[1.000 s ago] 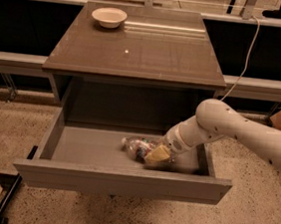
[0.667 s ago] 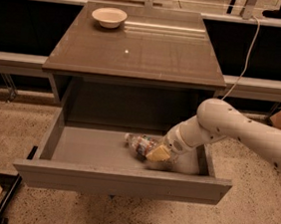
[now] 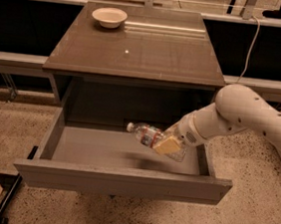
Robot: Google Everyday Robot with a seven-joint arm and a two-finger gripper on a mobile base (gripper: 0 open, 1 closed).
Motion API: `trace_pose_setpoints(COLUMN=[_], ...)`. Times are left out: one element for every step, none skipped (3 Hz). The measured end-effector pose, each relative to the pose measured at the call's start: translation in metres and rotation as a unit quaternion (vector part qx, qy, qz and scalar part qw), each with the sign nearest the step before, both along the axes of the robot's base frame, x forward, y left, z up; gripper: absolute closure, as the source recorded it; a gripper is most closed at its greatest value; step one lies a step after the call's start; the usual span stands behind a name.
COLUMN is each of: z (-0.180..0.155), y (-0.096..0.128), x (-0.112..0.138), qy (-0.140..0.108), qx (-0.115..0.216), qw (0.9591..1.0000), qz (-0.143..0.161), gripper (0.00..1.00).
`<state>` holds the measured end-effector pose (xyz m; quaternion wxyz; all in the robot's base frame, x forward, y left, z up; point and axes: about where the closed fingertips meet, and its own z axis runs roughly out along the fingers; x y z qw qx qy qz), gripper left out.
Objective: Pick water bottle from top drawer and place on counter
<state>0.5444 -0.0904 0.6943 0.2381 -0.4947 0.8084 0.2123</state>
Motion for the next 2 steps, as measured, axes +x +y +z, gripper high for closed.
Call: trace_pose_setpoints(z=[0.064,0.134], y=[-0.014,-0.031], x=[0.0,0.021], qy=[-0.024,-0.069], qx=[-0.001,-0.039], qw=[0.9991,0.9963], qz=[0.034,0.035], gripper=[1.0,1.0])
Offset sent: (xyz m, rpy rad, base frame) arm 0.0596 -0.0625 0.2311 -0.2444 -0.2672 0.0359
